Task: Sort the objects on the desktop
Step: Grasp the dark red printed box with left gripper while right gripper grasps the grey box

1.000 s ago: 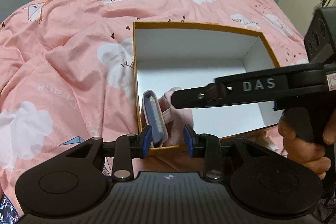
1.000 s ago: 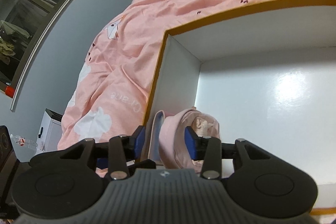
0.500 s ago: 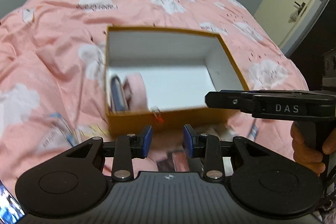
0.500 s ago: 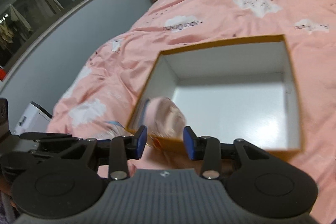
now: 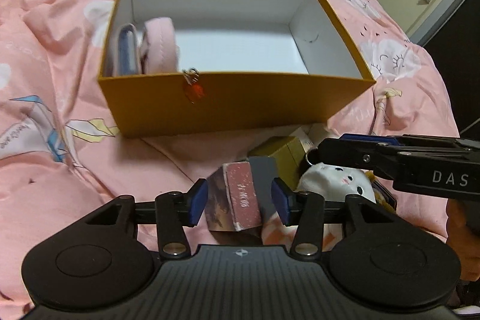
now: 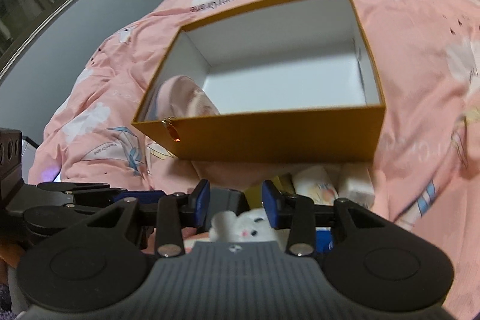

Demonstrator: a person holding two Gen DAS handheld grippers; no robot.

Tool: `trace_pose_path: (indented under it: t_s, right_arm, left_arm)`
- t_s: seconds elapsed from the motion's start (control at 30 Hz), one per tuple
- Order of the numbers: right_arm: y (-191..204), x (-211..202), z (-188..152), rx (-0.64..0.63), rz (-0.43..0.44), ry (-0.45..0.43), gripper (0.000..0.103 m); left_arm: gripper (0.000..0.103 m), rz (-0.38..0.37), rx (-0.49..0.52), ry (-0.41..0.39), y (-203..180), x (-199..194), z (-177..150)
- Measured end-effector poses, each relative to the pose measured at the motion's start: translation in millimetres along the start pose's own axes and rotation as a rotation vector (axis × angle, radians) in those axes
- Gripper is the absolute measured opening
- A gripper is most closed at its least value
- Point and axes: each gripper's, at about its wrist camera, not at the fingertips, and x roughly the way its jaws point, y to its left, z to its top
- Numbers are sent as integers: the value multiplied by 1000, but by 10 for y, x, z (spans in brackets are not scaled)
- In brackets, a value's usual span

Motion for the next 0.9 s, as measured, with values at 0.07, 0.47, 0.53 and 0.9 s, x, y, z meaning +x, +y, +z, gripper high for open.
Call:
trace_pose_path:
  t_s: [0.07, 0.47, 0.53, 0.9]
  right_arm:
    - [-50, 5, -32, 25, 6, 12, 42]
    - [228, 312, 74, -18, 48, 127, 41]
    - [282, 417, 69, -31, 23, 164, 42]
    - [374, 704, 74, -61, -73, 264, 42]
  left_arm:
    - [54, 2, 9, 14, -34, 61, -17]
    - [33, 7, -72, 45, 152, 82, -85]
    - [32, 3, -87, 39, 208, 56, -105]
    - [28, -39, -149, 35, 449, 88, -208]
